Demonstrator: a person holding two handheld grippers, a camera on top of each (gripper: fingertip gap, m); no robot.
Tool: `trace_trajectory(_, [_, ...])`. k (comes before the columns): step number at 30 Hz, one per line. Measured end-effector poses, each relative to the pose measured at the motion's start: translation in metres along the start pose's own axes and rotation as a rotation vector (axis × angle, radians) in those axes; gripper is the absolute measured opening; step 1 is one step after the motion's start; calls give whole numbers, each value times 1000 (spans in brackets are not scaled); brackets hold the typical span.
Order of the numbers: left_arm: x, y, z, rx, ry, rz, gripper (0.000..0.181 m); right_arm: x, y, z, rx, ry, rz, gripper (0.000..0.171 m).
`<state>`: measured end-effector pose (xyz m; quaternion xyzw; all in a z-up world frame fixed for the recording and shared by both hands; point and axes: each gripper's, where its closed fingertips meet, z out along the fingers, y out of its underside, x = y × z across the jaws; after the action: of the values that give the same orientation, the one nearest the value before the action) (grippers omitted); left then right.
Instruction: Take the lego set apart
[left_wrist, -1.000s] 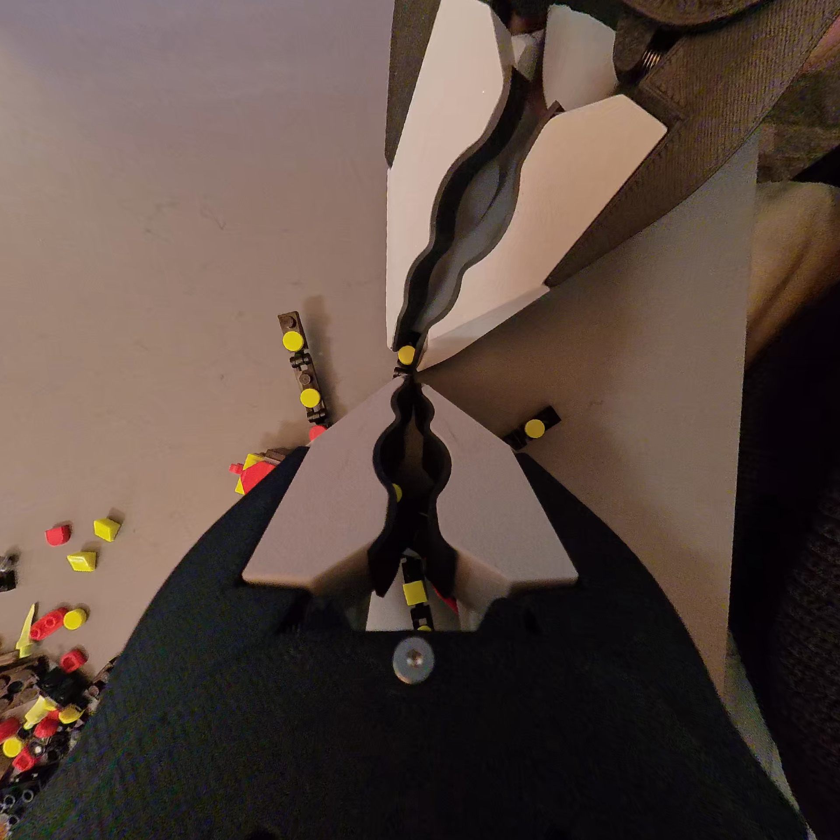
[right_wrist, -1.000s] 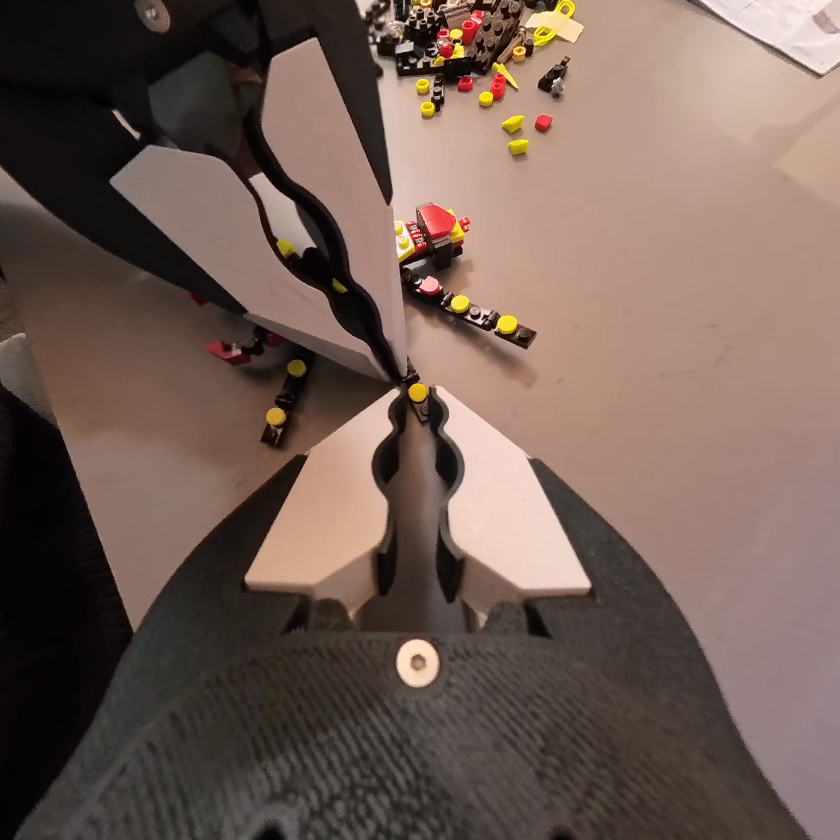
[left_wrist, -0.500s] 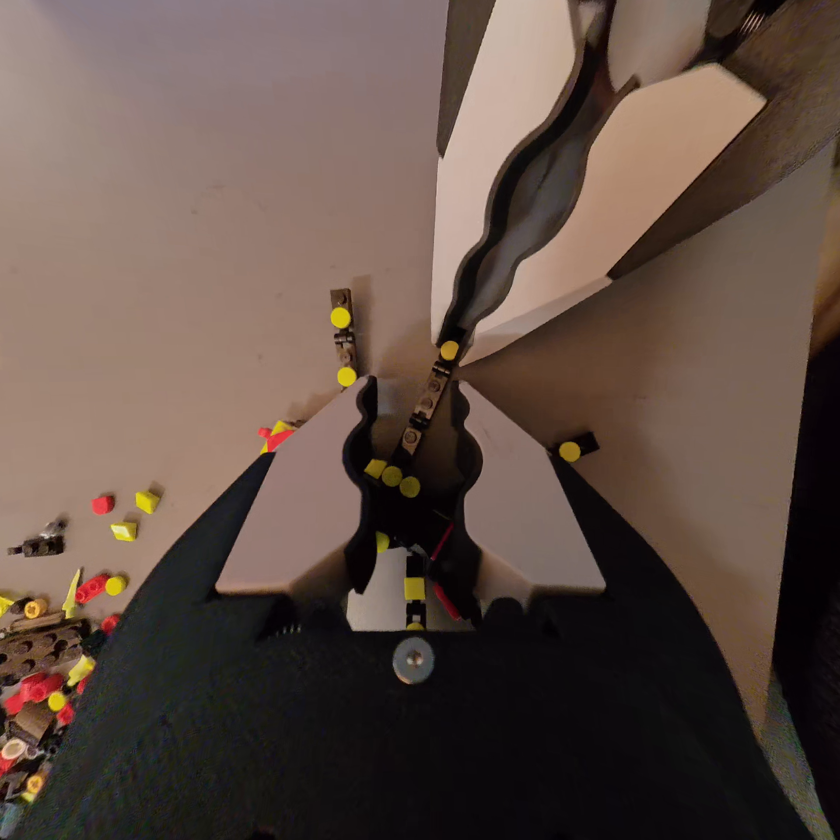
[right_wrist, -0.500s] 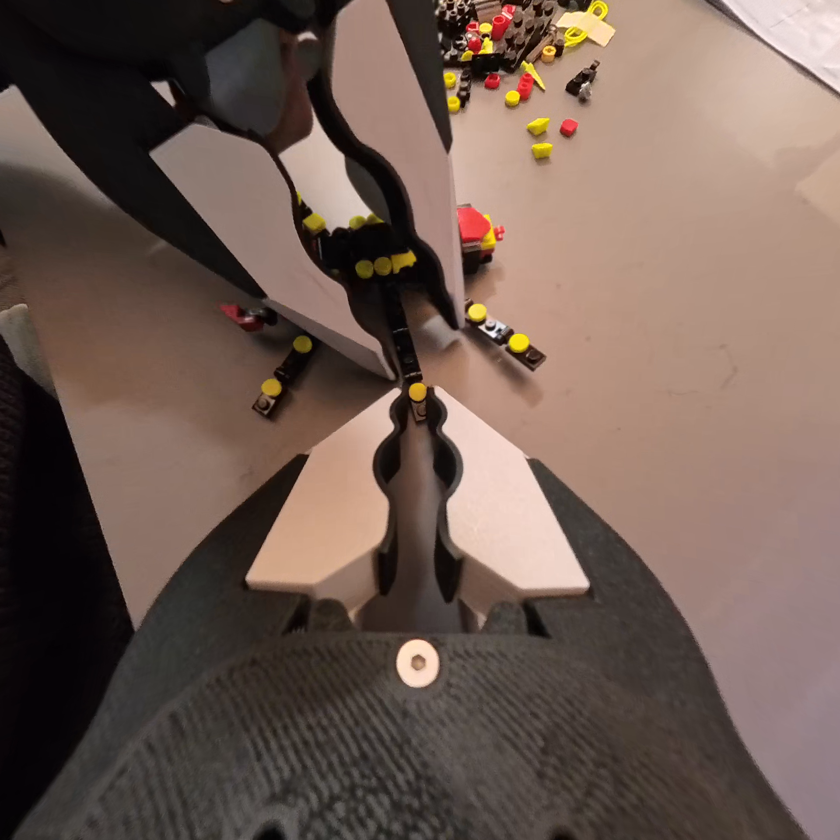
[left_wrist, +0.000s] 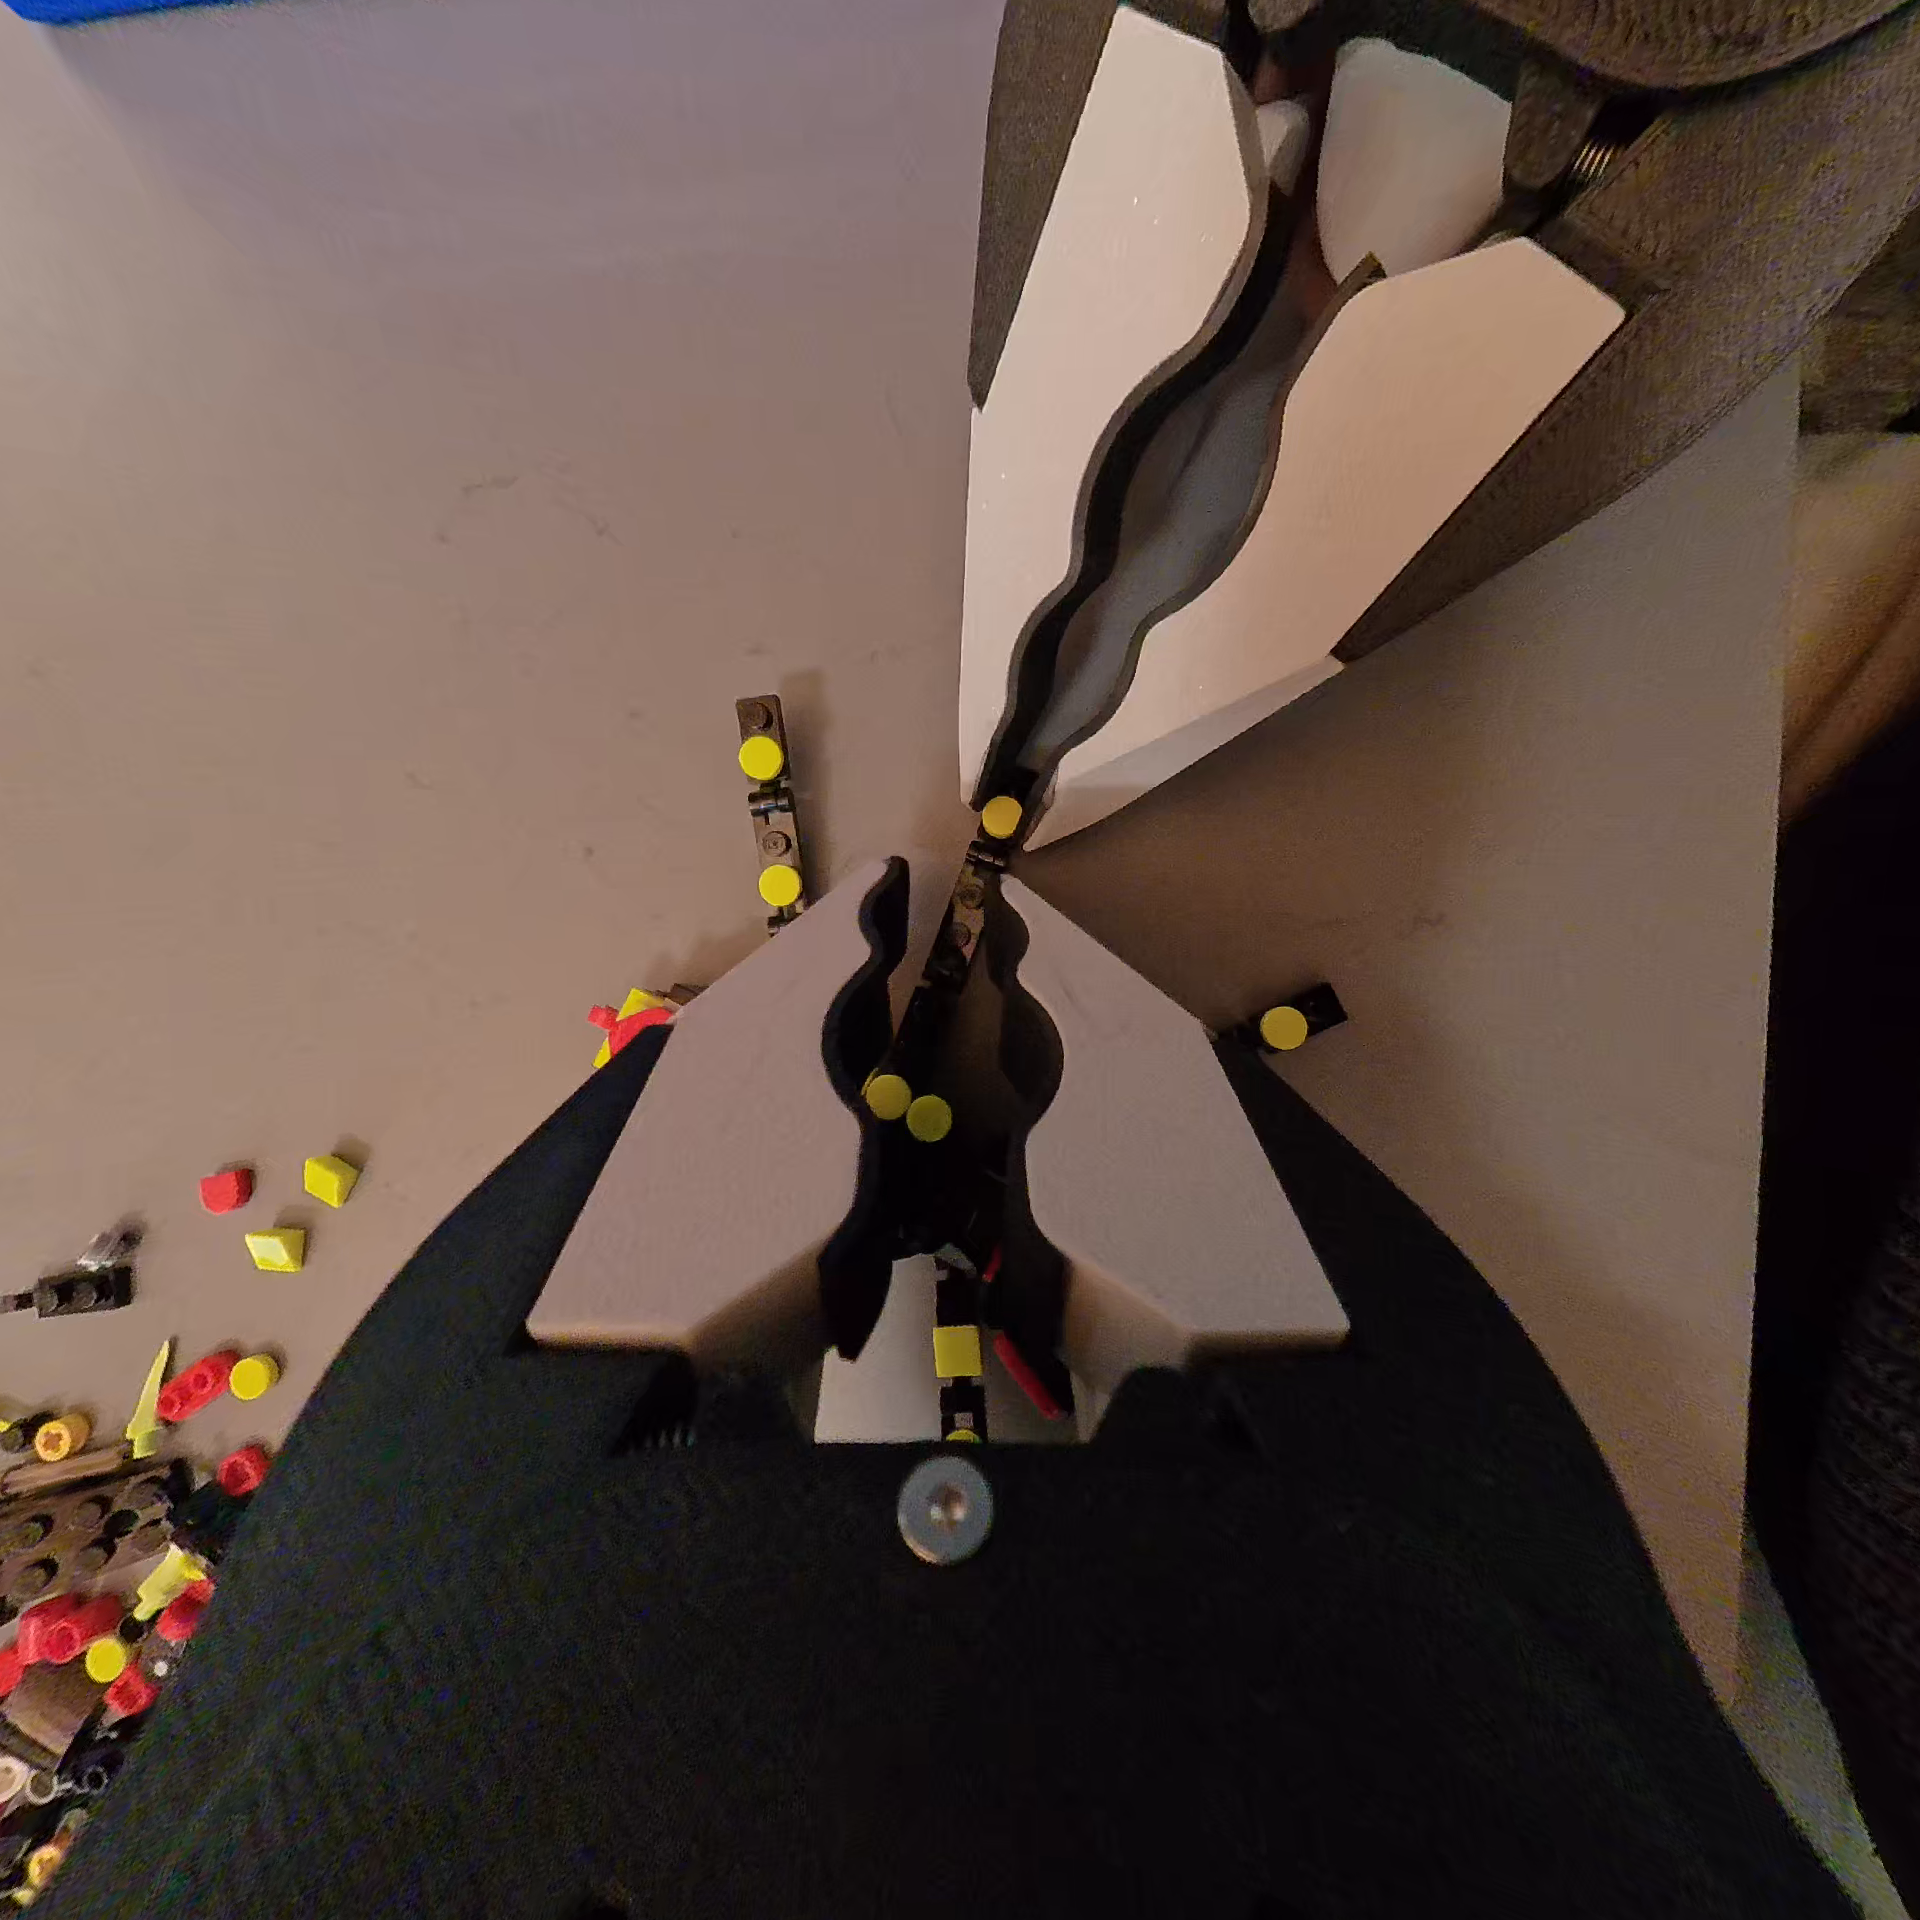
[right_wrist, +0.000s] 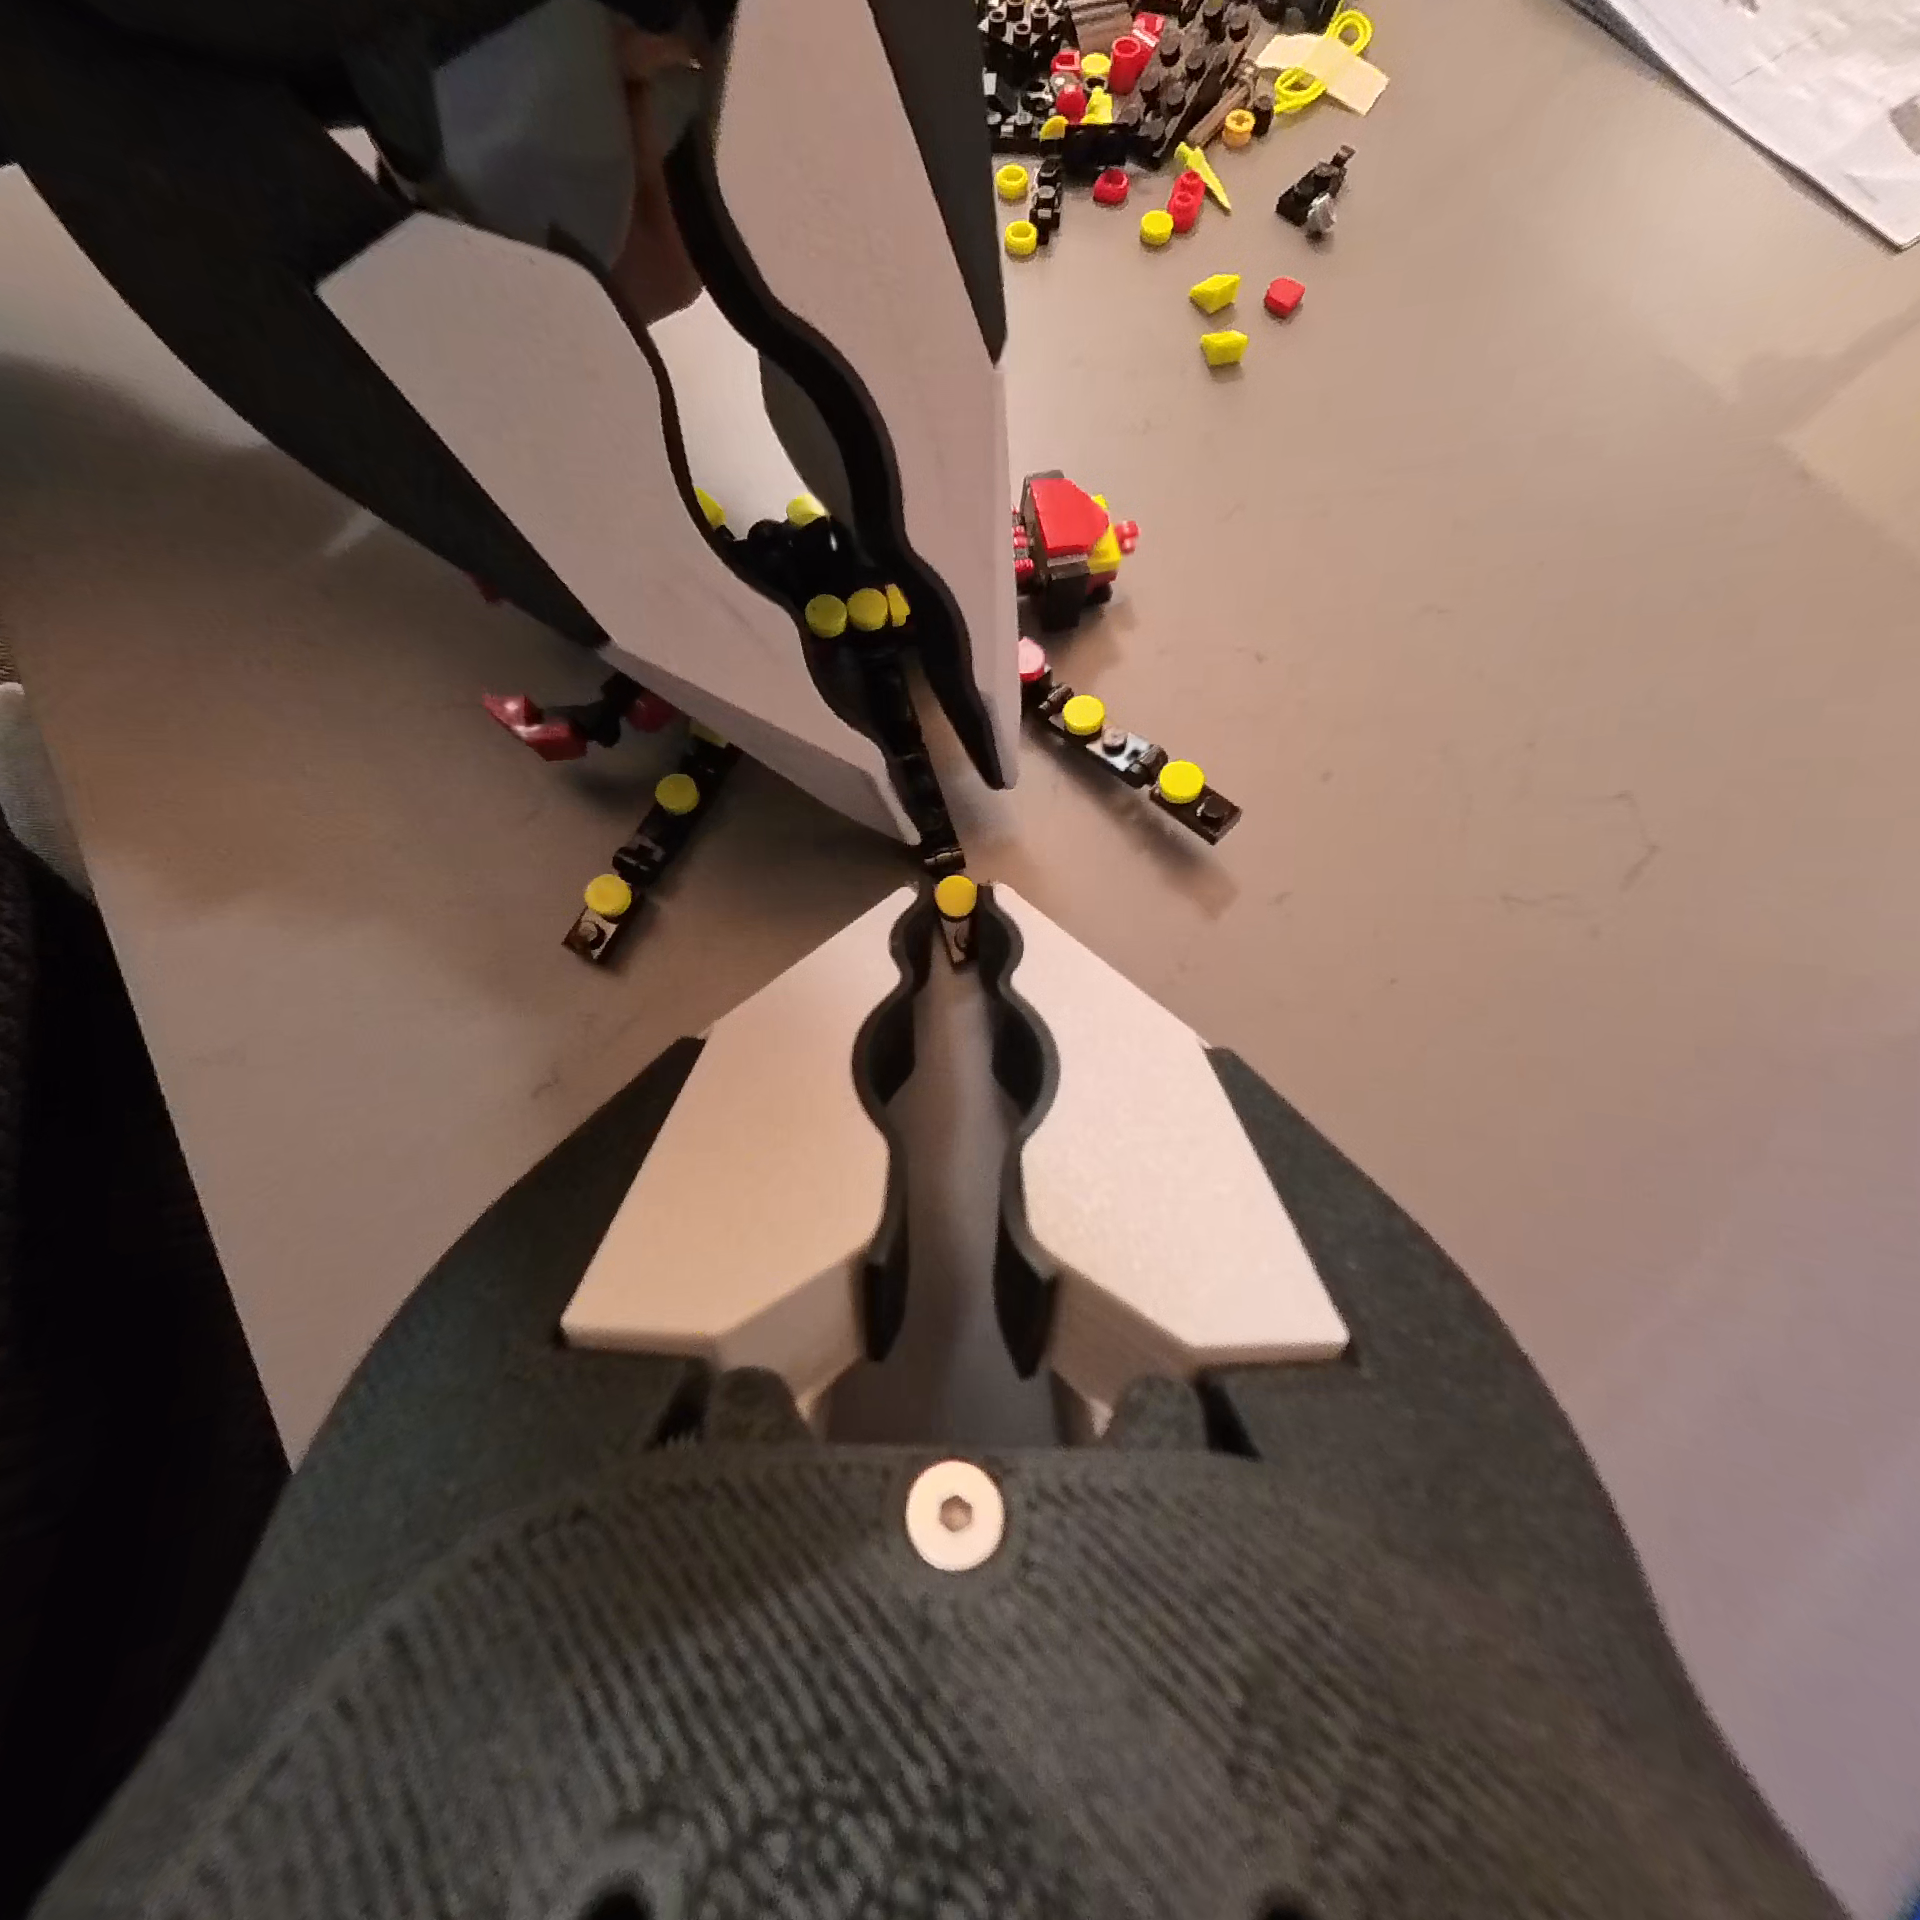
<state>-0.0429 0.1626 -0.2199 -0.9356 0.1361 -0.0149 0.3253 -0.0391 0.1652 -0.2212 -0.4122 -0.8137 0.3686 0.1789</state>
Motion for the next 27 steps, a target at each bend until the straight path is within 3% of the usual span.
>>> trace_trajectory(7, [5, -15, -10, 67, 46, -36, 15, 0, 0, 0, -3, 4, -9, 7])
trace_trajectory(14, [3, 3, -5, -113, 121, 80, 12, 0, 0, 0, -2, 1, -9, 7])
trace_trajectory(27, [9, 1, 4, -149, 185, 109, 0, 1, 1, 1, -8, 5, -7, 7])
